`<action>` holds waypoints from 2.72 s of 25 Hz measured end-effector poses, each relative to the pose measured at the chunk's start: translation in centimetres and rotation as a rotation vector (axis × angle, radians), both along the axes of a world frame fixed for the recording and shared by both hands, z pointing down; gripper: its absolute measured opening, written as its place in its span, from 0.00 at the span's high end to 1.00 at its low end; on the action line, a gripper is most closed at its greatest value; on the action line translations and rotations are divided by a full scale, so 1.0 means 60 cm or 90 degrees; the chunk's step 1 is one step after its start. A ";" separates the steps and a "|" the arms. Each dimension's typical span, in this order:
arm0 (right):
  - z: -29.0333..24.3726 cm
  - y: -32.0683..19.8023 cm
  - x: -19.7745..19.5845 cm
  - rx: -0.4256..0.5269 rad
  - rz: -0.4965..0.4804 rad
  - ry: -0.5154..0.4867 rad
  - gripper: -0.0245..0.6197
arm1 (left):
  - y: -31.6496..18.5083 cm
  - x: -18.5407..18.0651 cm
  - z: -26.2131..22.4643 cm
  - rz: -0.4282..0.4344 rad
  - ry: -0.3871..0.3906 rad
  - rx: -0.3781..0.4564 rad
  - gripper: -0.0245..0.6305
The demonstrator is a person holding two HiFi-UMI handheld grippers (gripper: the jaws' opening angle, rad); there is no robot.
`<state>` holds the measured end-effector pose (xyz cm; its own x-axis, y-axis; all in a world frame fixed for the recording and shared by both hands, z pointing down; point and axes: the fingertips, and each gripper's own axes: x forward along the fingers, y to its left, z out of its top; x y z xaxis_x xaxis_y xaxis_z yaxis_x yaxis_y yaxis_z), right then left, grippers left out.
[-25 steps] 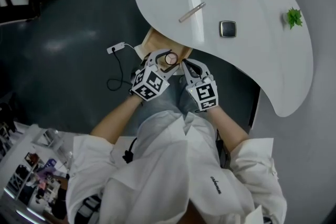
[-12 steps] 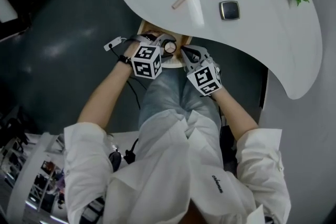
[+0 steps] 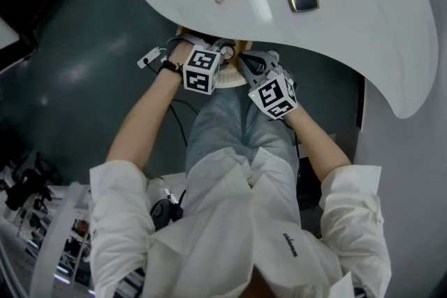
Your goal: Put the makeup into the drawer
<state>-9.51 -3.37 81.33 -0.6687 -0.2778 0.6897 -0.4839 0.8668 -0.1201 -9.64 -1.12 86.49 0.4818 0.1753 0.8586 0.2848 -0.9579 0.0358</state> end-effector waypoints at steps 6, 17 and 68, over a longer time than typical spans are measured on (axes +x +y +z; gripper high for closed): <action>0.013 0.007 -0.001 -0.010 0.009 -0.010 0.94 | 0.004 0.009 0.041 0.029 -0.003 -0.008 0.59; 0.026 0.006 -0.001 -0.017 0.034 -0.020 0.94 | 0.020 0.018 0.100 0.037 -0.002 -0.027 0.59; -0.425 -0.069 0.155 0.188 0.274 -0.187 0.94 | -0.069 0.012 -0.397 -0.282 0.276 0.188 0.91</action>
